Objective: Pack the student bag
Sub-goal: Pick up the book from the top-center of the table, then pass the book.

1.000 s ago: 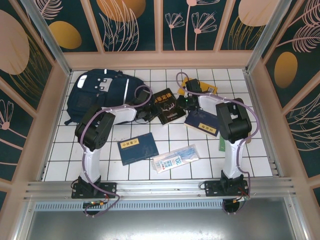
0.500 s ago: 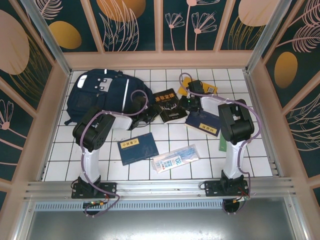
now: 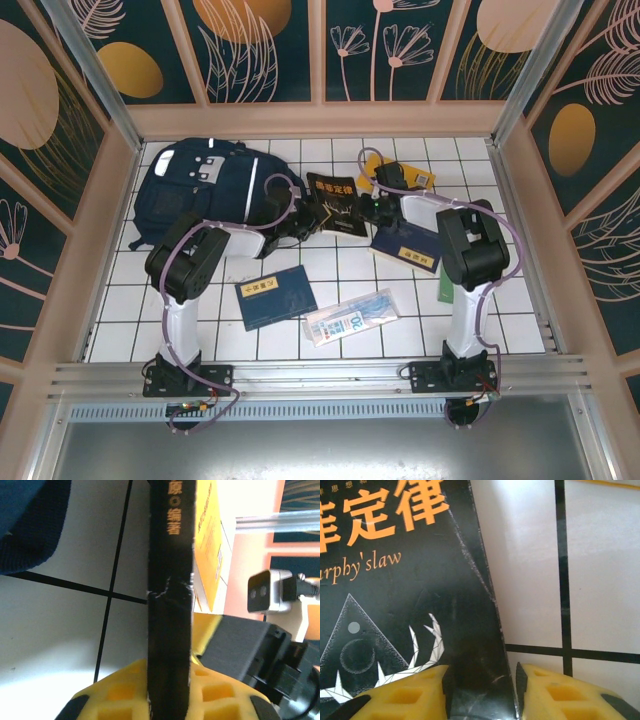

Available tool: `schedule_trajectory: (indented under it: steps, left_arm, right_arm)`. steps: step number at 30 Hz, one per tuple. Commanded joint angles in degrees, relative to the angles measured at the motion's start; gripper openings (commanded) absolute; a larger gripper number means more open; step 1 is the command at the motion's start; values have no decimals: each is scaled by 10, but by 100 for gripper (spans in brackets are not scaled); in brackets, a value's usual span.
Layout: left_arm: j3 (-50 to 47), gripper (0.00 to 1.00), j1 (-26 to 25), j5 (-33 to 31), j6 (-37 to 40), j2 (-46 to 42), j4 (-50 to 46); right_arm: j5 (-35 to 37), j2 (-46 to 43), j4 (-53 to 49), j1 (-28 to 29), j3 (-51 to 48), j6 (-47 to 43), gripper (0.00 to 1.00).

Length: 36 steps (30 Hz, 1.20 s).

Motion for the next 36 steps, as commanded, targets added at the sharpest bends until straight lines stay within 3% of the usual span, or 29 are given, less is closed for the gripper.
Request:
schedule_trajectory:
  steps: [1,2,6,7,15,19,25,30,34,36]
  left_arm:
    - [15,0,2,26,23,-45,13]
    - [11,0,4,33,22,-52,23]
    - [0,0,13,74,8,-79,78]
    - [1,0,15,84,6,-85,85]
    - [11,0,17,133,-9,-123,121]
    - [9,0,17,162,-42,-125,179]
    - [15,0,20,169,-54,-127,206]
    - [6,0,32,172,-28,-128,169]
    - [-10,0,45,178,-15,-133,158]
    - [-8,0,48,182,3,-135,133]
  right_arm:
    - [-65,-49,32,-22,-27,37,60]
    - [-85,-55,48,-30,-35,46,64]
    - [-174,-79,118,-56,-63,81,97]
    - [-196,-83,138,-61,-69,92,99]
    - [-318,-78,282,-86,-96,184,99]
    - [-385,-63,447,-95,-133,301,99]
    - [-422,-43,653,-98,-168,449,98]
    - [-425,-64,653,-106,-170,452,78]
    - [-426,-88,635,-120,-186,437,41]
    - [-426,-99,615,-124,-191,421,16]
